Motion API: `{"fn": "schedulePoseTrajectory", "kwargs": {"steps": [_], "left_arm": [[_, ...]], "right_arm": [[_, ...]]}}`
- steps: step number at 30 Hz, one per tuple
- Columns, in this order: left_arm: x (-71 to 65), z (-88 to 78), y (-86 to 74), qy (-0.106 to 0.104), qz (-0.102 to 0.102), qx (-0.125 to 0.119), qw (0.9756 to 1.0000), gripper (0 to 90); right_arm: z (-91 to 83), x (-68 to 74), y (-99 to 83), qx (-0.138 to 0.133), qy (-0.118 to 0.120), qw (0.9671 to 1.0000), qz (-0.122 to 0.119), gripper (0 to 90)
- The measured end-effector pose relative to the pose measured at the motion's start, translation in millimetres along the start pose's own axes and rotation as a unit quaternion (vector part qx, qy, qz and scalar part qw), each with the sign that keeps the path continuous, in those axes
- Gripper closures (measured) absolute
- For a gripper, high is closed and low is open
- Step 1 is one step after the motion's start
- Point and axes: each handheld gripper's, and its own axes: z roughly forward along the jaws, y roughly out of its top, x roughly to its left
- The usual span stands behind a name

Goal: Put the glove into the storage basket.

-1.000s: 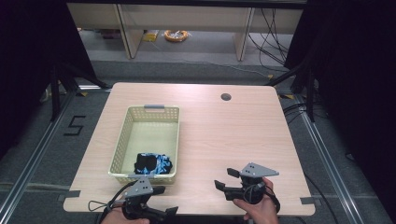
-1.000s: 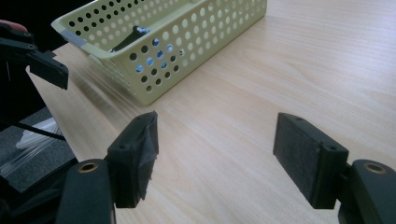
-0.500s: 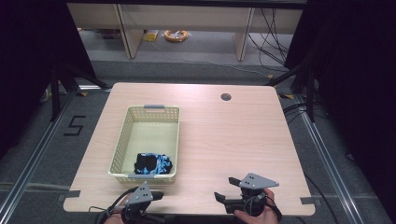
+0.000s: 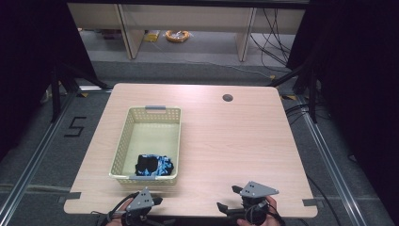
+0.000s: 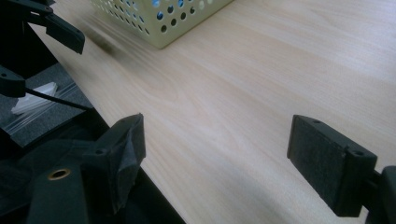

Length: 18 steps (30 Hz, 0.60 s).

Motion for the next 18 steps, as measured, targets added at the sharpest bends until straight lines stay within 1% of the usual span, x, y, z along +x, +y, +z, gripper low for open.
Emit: {"fn": "schedulePoseTrajectory", "kwargs": {"steps": [1, 2, 3, 4, 5, 6, 7, 8, 9, 10, 11, 12, 13, 14, 15, 16, 17, 18], "left_arm": [[0.1, 0.3, -0.6, 0.001, 0.000, 0.000, 1.0000, 15.6], [-1.4, 0.4, -1.2, -0.007, -0.010, -0.005, 0.9999, 15.6], [-1.3, 0.5, -1.6, -0.007, -0.010, -0.003, 0.9999, 15.6], [-1.5, 0.2, -2.1, -0.003, -0.009, -0.003, 0.9999, 15.6], [-1.6, 0.4, -2.6, -0.004, -0.010, -0.003, 0.9999, 15.6], [-2.0, 0.6, -3.0, -0.004, -0.011, -0.004, 0.9999, 15.6], [-1.8, 0.1, -3.5, -0.004, -0.008, -0.002, 1.0000, 15.6], [-1.2, 0.1, -3.9, -0.001, -0.003, -0.003, 1.0000, 15.6], [0.6, -0.3, -3.7, 0.007, 0.014, 0.003, 0.9999, 15.6], [0.5, -0.7, -4.1, 0.006, 0.014, 0.004, 0.9999, 15.6], [0.3, -0.8, -4.4, 0.007, 0.013, 0.004, 0.9999, 15.6], [0.5, -1.7, -4.5, 0.004, 0.013, 0.009, 0.9999, 15.6], [-0.3, -1.1, -5.3, 0.007, 0.011, 0.002, 0.9999, 15.6], [-1.2, -1.1, -5.6, -0.001, 0.005, -0.003, 1.0000, 15.6], [-1.4, -1.6, -5.7, 0.002, 0.006, -0.002, 1.0000, 15.6], [-1.3, -1.8, -5.9, 0.003, 0.007, -0.001, 1.0000, 15.6], [-1.2, -2.0, -6.1, 0.005, 0.009, 0.000, 0.9999, 15.6], [-1.6, -2.0, -6.4, 0.008, 0.008, 0.000, 0.9999, 15.6]], "right_arm": [[0.1, 0.0, -1.0, 0.002, 0.001, 1.0000, 0.000, 20.4], [-0.7, -2.0, -1.6, 0.005, -0.008, 0.9999, -0.011, 20.3], [-0.5, -2.3, -2.5, 0.005, -0.008, 0.9998, -0.015, 20.3], [0.3, -2.3, -3.7, 0.007, 0.000, 0.9999, -0.009, 20.2], [-0.7, -0.7, -4.7, 0.013, -0.002, 0.9999, 0.000, 20.2], [-0.7, -1.8, -5.5, 0.014, -0.002, 0.9999, -0.007, 20.2], [-0.1, -0.2, -6.8, 0.014, 0.001, 0.9999, 0.002, 20.1], [0.2, -1.3, -7.6, 0.015, 0.003, 0.9999, -0.003, 20.1], [-0.7, -0.6, -8.3, 0.021, 0.001, 0.9998, 0.000, 19.9], [0.2, -0.6, -9.5, 0.019, 0.003, 0.9998, 0.000, 19.8], [0.4, -0.5, -10.4, 0.022, 0.006, 0.9997, 0.000, 19.8], [-0.3, 0.3, -11.1, 0.028, 0.004, 0.9996, 0.002, 19.7], [0.8, -0.1, -12.2, 0.027, 0.009, 0.9996, 0.003, 19.5], [0.7, -0.3, -12.7, 0.032, 0.008, 0.9995, 0.000, 19.5], [0.0, 1.5, -13.5, 0.038, 0.007, 0.9992, 0.011, 19.4], [-0.1, 0.7, -14.4, 0.036, 0.003, 0.9993, 0.003, 19.4], [-1.0, 2.7, -15.3, 0.038, 0.000, 0.9992, 0.012, 19.4], [-1.1, 2.4, -16.0, 0.036, -0.003, 0.9993, 0.008, 19.4]]}}
